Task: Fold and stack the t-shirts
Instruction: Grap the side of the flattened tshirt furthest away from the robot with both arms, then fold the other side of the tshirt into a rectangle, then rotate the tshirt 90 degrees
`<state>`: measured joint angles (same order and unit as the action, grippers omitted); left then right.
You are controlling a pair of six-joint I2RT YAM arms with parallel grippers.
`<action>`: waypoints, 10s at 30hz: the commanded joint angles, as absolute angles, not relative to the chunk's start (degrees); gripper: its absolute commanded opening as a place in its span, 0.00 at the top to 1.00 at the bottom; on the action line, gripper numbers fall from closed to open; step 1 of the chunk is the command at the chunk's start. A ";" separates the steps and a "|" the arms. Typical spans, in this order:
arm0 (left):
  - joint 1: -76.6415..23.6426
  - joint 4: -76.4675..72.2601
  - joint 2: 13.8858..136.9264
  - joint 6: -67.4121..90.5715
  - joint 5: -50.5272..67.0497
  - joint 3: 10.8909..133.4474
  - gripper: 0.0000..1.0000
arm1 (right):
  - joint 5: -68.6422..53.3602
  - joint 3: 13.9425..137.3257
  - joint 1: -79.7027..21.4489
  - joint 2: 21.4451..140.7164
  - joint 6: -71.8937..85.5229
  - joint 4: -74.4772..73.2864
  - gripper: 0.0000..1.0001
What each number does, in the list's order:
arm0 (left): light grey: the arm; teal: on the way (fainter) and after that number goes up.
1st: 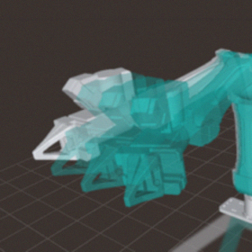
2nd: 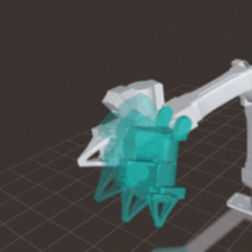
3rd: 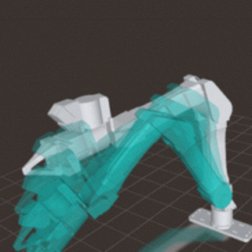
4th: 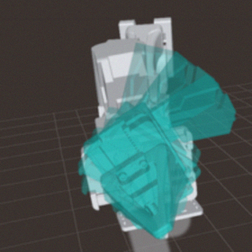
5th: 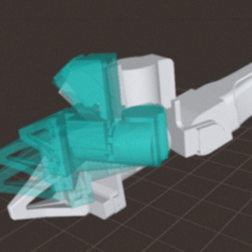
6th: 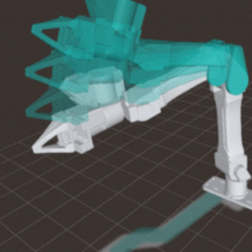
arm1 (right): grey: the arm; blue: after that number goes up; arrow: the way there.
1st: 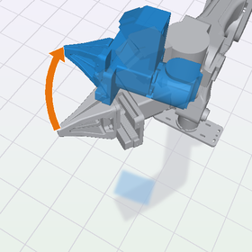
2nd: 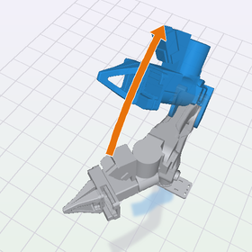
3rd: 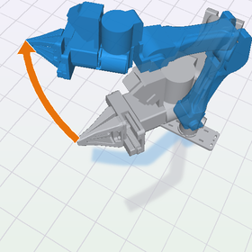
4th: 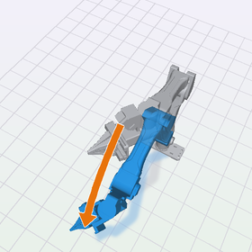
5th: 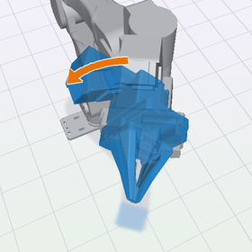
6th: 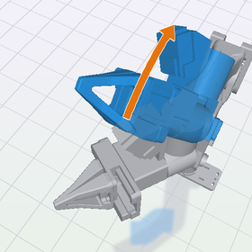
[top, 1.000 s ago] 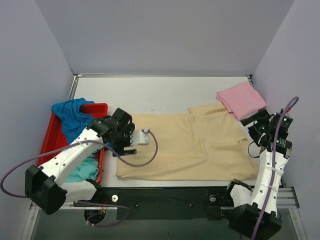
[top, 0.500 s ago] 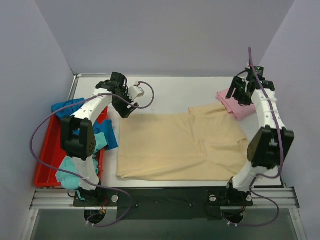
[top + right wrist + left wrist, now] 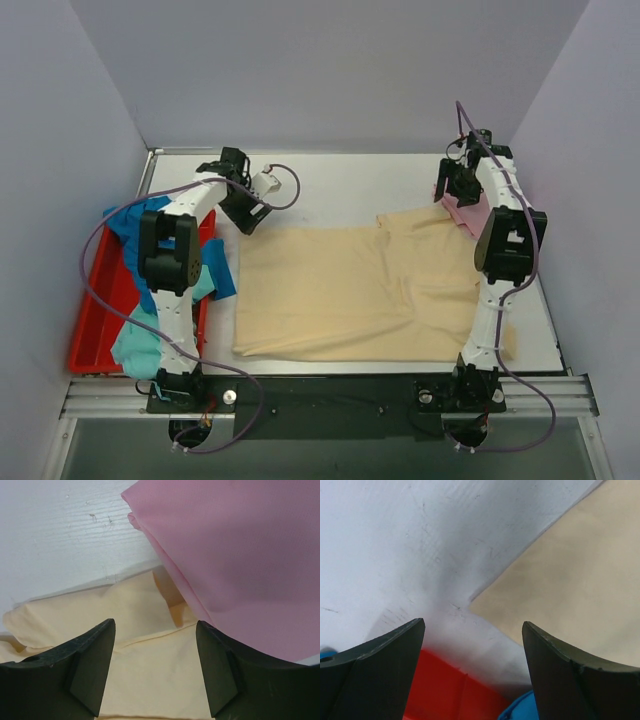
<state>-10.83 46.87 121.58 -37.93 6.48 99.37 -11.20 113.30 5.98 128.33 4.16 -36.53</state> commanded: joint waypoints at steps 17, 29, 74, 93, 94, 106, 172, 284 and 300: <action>-11.42 52.91 129.90 -41.31 13.89 104.68 0.46 | -14.50 117.51 4.39 134.39 2.46 -39.64 0.67; -11.34 44.30 115.50 -39.81 13.62 94.51 1.00 | -16.79 108.66 4.22 124.02 2.63 -39.20 1.00; -17.74 48.95 76.99 -56.78 16.71 53.79 1.00 | -9.75 57.04 22.50 78.74 18.72 -41.31 1.00; -19.16 45.97 79.90 -61.34 12.74 47.20 1.00 | -6.86 49.48 28.30 83.14 18.90 -41.40 1.00; -19.16 45.88 79.54 -61.61 12.48 46.94 1.00 | -6.59 49.40 28.30 83.41 19.07 -41.22 1.00; -19.78 53.15 76.20 -66.88 15.29 48.42 0.53 | -3.35 50.10 28.56 80.86 19.78 -42.19 0.60; -17.93 39.64 91.58 -46.93 11.60 47.55 0.70 | -2.03 58.45 10.02 98.80 16.26 -29.27 0.97; -15.46 35.15 87.81 -39.73 4.48 43.51 0.47 | -8.80 114.31 -6.77 120.18 22.16 -36.83 0.72; -16.96 50.62 73.48 -46.23 7.47 38.84 0.50 | -10.98 68.81 11.95 102.19 24.08 -25.84 0.67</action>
